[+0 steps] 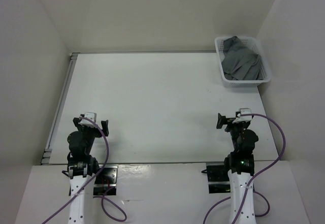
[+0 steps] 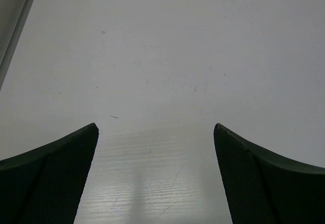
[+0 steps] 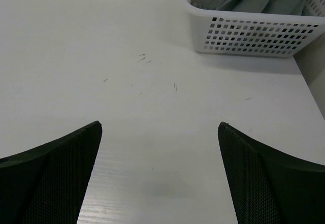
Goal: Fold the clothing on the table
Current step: Grab the skirt from the pile
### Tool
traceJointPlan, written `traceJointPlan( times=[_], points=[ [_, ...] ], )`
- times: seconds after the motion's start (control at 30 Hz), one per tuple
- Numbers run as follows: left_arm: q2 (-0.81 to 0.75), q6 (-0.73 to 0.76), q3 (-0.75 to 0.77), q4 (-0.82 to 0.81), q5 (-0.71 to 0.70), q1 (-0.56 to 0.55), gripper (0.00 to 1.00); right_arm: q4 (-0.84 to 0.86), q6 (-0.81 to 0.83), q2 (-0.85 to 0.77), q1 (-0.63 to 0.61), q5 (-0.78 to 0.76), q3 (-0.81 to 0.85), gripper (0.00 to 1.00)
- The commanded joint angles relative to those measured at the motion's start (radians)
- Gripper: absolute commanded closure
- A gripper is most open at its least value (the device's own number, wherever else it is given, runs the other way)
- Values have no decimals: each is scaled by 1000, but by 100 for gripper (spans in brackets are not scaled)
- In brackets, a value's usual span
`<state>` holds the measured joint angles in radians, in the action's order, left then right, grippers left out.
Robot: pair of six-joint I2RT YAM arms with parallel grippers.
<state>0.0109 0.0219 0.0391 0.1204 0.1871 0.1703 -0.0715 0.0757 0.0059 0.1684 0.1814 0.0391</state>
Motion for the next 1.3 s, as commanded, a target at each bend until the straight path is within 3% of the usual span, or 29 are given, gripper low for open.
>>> traceJointPlan(
  times=[0.0,0.3,0.4,0.5,0.6,0.67,0.73,0.8,0.9,1.07,1.13,1.27],
  points=[
    [-143,4,-36,-24,-3,-5,0,16,16,-84,6,7,-38,1],
    [-143,-5,-36,-24,-14,-5,0,16,16,-84,6,7,-38,1],
    [-143,6,10,-24,43,-5,0,25,32,-84,6,79,28,1],
    [-143,-158,143,-59,-61,-5,0,65,-31,-84,6,37,137,1],
    [-99,-191,244,-97,-152,-5,0,93,9,-84,6,-9,224,1],
    [42,-181,355,-97,-240,-5,0,93,-1,-48,6,-43,280,1],
    [281,-172,444,-81,-320,-5,0,55,10,27,6,-43,335,1],
    [543,-105,603,-21,-321,-5,0,0,10,193,6,-43,431,1],
    [818,-66,812,51,-321,4,0,-78,36,455,6,-34,582,1],
    [1133,-138,1089,217,-321,5,0,-231,52,889,39,-51,874,1],
    [1208,-110,1201,275,-311,5,0,-254,52,978,30,-104,996,1],
    [1377,-27,1280,392,-339,5,0,-306,136,1147,19,-224,1130,1]
  ],
)
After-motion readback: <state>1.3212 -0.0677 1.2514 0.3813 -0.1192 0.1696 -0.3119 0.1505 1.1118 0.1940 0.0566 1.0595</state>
